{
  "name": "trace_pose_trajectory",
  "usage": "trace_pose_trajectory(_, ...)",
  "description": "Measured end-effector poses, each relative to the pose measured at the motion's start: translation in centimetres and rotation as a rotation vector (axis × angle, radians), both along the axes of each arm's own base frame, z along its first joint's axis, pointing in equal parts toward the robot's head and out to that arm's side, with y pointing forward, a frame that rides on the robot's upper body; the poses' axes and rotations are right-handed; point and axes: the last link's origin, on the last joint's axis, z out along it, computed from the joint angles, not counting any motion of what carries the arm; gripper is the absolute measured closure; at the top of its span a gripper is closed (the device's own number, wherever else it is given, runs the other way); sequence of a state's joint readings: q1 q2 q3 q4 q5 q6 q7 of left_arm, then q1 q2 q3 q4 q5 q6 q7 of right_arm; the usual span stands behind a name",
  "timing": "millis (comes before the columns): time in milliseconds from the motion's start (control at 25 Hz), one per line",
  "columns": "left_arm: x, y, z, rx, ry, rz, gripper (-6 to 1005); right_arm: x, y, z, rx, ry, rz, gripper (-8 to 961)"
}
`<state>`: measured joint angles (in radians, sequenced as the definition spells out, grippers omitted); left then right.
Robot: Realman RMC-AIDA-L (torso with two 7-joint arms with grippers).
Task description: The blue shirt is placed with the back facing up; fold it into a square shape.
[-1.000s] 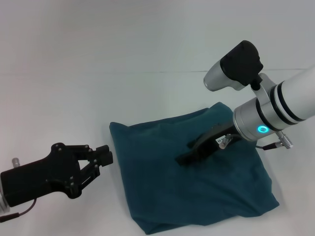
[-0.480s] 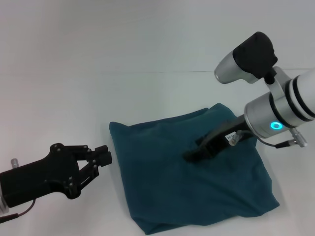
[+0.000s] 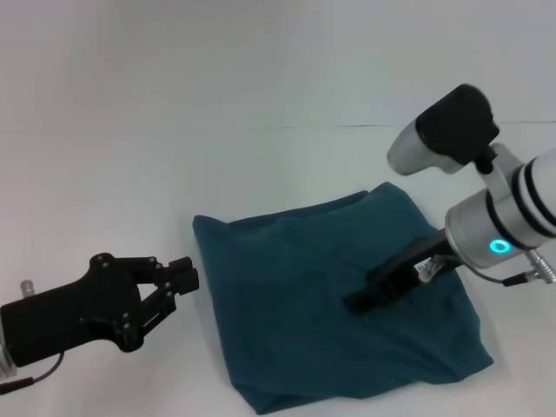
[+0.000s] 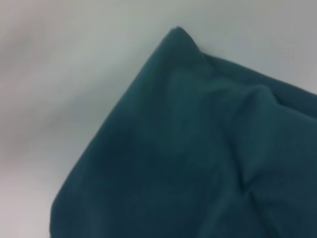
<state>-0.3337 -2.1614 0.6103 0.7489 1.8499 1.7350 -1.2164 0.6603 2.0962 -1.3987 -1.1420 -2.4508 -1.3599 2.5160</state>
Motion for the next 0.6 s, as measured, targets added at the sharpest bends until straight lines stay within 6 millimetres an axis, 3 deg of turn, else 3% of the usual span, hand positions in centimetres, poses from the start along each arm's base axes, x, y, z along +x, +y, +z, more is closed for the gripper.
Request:
trace_pose_trajectory(200, 0.0, -0.1, 0.0, -0.001, -0.001, 0.002, 869, 0.3, 0.2, -1.1, -0.016, -0.016, 0.008, 357)
trace_pose_trajectory(600, -0.1, -0.1, -0.1, 0.001, -0.001, 0.006, 867, -1.0, 0.5, -1.9, -0.051, 0.025, 0.043, 359)
